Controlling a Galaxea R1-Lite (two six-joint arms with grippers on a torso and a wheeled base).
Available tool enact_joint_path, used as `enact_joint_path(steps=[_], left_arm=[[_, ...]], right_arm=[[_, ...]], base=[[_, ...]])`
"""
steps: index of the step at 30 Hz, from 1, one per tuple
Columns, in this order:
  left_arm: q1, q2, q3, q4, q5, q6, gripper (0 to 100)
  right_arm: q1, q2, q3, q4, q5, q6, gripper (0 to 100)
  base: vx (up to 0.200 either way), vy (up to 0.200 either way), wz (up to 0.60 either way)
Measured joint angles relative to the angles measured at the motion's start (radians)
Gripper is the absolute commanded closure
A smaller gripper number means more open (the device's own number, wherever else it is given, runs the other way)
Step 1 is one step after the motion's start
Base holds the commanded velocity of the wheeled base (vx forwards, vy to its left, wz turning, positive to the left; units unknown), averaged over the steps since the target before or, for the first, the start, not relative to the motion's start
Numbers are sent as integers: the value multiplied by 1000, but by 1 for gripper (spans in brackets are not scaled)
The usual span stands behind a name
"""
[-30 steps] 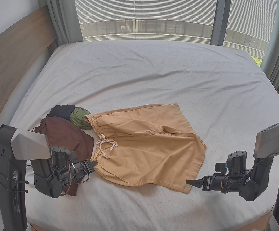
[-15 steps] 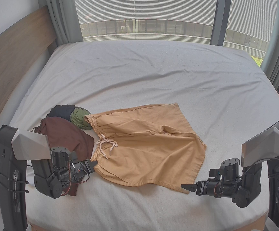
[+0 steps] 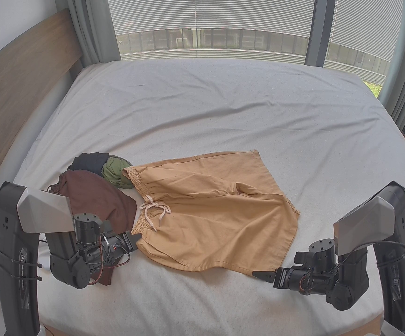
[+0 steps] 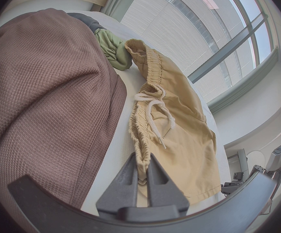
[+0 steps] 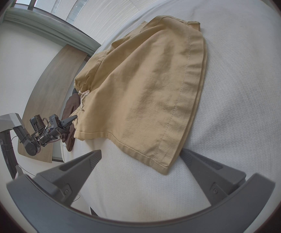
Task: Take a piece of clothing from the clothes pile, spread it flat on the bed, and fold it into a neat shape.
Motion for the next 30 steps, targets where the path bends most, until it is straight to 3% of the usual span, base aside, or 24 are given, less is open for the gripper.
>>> enact_joint_path(steps=[5, 6, 30], left_arm=[[-1, 0, 1, -1, 0, 0, 100], [-1, 0, 2, -1, 0, 0, 100], [-5, 3, 14, -9, 0, 2, 100]], right_arm=[[7, 2, -7, 2, -2, 2, 0], [8, 2, -8, 3, -2, 2, 100], [-13, 5, 20, 3, -21, -10, 100]], base=[[0, 0, 0], [0, 0, 0], [0, 0, 0]])
